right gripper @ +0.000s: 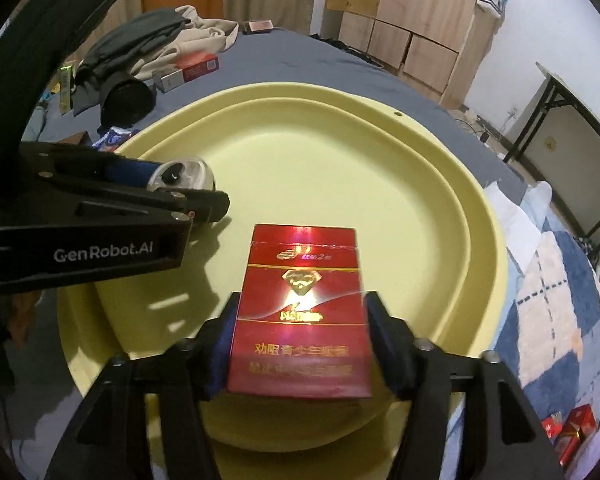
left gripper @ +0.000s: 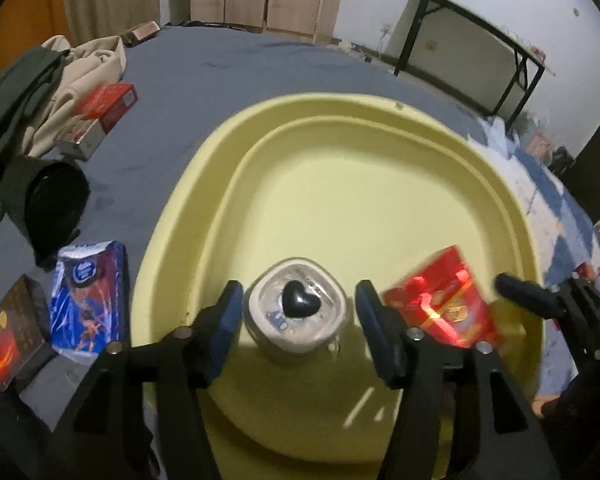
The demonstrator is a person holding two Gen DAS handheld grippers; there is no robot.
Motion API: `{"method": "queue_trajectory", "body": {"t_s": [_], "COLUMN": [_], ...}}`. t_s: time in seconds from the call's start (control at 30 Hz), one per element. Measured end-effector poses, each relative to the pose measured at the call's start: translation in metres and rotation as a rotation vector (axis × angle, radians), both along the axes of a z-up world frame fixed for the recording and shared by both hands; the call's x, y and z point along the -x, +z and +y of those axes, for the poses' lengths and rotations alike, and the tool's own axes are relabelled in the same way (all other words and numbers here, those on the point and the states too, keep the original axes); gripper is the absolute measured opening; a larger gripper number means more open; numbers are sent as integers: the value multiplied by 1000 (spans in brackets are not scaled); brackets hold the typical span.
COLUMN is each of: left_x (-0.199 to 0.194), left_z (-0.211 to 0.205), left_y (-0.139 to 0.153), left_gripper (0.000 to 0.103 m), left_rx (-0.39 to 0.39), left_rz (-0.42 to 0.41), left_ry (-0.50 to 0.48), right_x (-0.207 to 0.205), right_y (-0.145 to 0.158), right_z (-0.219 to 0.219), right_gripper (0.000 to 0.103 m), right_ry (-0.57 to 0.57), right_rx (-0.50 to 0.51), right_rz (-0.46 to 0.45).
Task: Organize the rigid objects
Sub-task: 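Place the tin in the yellow tray with left tool while right tool drops the pack there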
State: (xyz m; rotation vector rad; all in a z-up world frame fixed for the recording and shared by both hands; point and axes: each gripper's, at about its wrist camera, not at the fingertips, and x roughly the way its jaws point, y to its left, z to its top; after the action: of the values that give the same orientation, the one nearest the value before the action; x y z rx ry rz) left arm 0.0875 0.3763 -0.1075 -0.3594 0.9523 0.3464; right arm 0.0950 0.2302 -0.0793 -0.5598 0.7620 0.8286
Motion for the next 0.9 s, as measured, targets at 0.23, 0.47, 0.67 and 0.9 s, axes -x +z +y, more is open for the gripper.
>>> {"method": "queue_trajectory", "body": {"t_s": [0.23, 0.47, 0.67, 0.9], "left_x": [20, 22, 48, 68], "left_z": [-42, -163, -255, -294], "left_y": [87, 170, 184, 138], "left_gripper": [103, 103, 103, 103], "left_rx": [-100, -43, 72, 140], "left_rz": [-178, -284, -294, -200], "left_ry": [15, -162, -307, -301], "right_x": [29, 67, 122, 184], "right_y": [61, 120, 142, 138], "right_z": [-62, -229, -376, -485], "right_gripper": [101, 103, 103, 103], "right_ry": [-86, -366, -534, -632], "right_rx": [-215, -339, -285, -282], "right_rz": [-24, -90, -180, -193]}}
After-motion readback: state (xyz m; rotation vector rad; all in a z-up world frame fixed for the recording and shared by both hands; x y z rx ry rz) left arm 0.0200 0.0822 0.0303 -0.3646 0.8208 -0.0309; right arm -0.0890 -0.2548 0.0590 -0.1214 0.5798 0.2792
